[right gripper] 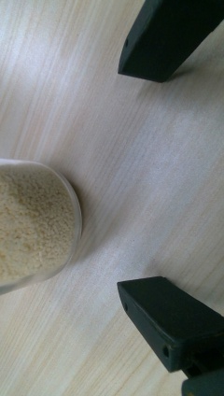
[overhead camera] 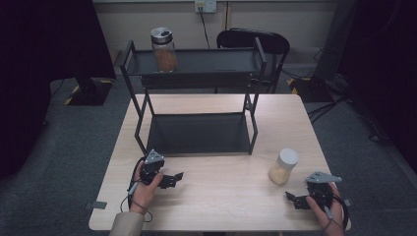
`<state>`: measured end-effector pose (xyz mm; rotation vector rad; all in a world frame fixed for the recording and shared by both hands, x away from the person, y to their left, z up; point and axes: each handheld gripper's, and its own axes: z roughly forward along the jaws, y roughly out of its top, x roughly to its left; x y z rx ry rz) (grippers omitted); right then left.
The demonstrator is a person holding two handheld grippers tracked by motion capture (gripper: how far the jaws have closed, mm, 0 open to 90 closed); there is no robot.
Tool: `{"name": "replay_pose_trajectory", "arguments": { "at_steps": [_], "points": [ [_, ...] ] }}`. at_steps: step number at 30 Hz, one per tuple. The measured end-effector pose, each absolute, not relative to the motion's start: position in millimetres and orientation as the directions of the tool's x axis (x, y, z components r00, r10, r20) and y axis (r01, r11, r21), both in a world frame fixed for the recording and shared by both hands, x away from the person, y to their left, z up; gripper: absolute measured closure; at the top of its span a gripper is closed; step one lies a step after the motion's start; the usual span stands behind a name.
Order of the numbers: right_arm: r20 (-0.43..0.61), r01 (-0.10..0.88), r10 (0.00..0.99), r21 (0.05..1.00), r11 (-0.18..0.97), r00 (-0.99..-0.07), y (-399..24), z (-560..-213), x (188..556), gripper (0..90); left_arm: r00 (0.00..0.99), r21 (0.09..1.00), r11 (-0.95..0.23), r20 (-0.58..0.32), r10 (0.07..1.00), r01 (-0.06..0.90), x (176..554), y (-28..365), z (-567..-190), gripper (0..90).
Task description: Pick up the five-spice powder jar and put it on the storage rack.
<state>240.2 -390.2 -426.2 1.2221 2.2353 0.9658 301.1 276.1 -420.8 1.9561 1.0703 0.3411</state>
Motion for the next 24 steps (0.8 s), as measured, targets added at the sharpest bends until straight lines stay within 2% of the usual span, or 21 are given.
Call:
{"name": "replay_pose_trajectory", "arguments": {
  "at_steps": [19,24],
  "points": [
    [-0.028,0.561,0.848,0.738,0.374,-0.529,-390,-426,240,0.0,0.598,0.766,-0.325,-0.095,0.796,0.554,289,278,-430,3.1],
    [-0.028,0.561,0.848,0.738,0.374,-0.529,-390,-426,240,0.0,0.612,0.754,-0.373,-0.047,0.79,0.54,287,274,-428,1.7]
  ]
}}
